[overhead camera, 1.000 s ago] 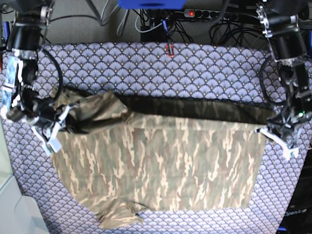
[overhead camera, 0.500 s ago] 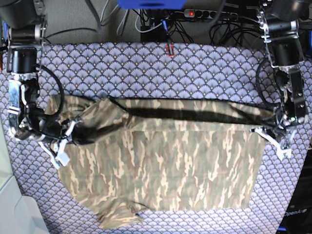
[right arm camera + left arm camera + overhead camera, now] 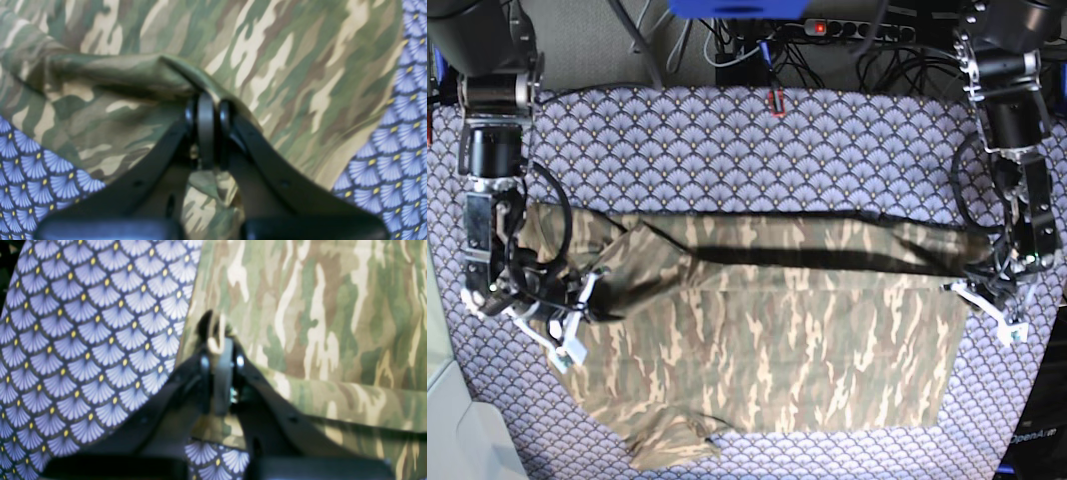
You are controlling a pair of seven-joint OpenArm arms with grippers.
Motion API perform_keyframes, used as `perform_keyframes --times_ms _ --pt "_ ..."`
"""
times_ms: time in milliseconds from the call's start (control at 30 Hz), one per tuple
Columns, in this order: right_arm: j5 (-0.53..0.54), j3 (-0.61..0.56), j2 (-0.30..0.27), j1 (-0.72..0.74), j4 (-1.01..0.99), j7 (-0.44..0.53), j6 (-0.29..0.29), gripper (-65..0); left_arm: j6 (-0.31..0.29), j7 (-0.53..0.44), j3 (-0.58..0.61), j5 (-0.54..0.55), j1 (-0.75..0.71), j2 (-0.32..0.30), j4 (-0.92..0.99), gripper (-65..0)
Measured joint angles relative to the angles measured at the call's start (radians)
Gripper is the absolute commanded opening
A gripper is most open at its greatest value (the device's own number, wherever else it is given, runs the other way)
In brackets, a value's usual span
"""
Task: Fold the T-shirt properly
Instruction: 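Lay the lifted collar edge down across the shirt body with both grippers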
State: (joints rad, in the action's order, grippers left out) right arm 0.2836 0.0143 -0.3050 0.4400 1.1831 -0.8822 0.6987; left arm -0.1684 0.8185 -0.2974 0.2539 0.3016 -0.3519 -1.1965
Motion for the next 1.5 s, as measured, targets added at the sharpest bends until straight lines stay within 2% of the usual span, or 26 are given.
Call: perform_keyframes --times_ms 433,600,733,1100,1200,1333,1400,1500 --pt "-0.003 -0.004 -0.004 0.049 -0.007 0.005 0.000 -65.0 0.000 -0.049 0.001 -0.003 0.013 0.000 0.000 -64.2" --pt "-0.007 -0.005 0.000 0.100 -0.153 0.039 0.000 -65.0 0.000 -0.050 0.001 0.000 0.013 0.000 0.048 -64.1" --pt "-0.007 -0.010 -0.003 0.109 -0.160 0.043 0.000 -65.0 0.000 -0.048 0.001 0.000 0.013 -0.002 0.051 -64.1" --pt "-0.008 -0.143 -0.005 0.162 -0.160 0.047 0.000 -65.0 0.000 -0.053 0.001 0.000 0.012 -0.003 0.052 -64.1" --pt "-0.008 -0.201 -0.012 0.169 -0.160 0.084 0.000 -65.0 0.000 -0.052 0.001 0.000 0.012 -0.003 0.050 -64.1" --pt "-0.007 -0.214 -0.010 0.166 -0.160 0.087 0.000 -65.0 0.000 -0.053 0.001 0.000 0.012 -0.003 0.050 -64.1" --pt "-0.040 -0.212 -0.012 0.166 -0.160 0.087 0.000 -65.0 0.000 -0.052 0.001 0.000 0.012 -0.003 0.050 -64.1" --pt "-0.146 -0.211 0.005 0.175 -0.161 0.086 0.000 -65.0 0.000 -0.052 0.001 0.000 0.012 -0.003 0.050 -64.1"
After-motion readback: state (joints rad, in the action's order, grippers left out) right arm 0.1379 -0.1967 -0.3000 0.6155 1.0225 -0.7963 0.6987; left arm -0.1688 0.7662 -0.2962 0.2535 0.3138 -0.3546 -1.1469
